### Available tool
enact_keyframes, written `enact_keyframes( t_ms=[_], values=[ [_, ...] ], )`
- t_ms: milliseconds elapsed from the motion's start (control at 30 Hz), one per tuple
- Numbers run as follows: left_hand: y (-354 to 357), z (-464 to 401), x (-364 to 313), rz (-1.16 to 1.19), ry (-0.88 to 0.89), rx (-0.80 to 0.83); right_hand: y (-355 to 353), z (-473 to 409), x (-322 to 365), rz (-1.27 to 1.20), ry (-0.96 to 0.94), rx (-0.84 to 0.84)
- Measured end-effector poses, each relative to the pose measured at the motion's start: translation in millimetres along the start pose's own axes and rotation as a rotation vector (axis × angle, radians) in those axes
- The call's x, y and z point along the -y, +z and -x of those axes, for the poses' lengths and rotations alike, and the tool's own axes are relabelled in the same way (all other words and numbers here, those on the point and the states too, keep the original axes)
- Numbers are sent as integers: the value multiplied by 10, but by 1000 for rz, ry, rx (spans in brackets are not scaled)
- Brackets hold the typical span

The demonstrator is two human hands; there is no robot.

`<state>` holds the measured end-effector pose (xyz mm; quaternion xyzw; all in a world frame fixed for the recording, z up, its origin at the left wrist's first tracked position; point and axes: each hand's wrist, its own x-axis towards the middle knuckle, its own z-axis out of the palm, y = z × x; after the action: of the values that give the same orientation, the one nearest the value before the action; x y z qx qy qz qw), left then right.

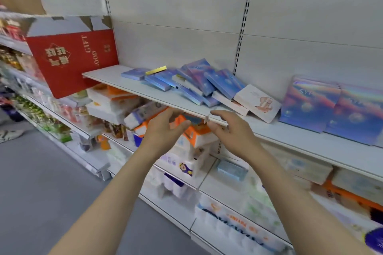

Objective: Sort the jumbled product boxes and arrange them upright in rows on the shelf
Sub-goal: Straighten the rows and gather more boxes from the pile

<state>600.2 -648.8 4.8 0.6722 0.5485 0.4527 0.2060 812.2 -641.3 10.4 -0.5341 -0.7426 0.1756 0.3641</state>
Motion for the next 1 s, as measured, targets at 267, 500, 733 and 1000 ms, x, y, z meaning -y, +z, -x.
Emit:
enact_keyframes(
  t_ms=[267,500,733,1000],
  values=[
    [-365,-921,701,50,-18,-8,615,-1027,130,61,1,13],
    [-439,-2301,1463,6,-19,-10,957,-2568,6,16,-8,-81],
    [-567,-3847,2145,11,-98,-61,1657,-4348,132,-28,22,60],
    [-694,-4577,3098,-90,-247,-18,2538,-5455,-90,261,239,207]
  ],
)
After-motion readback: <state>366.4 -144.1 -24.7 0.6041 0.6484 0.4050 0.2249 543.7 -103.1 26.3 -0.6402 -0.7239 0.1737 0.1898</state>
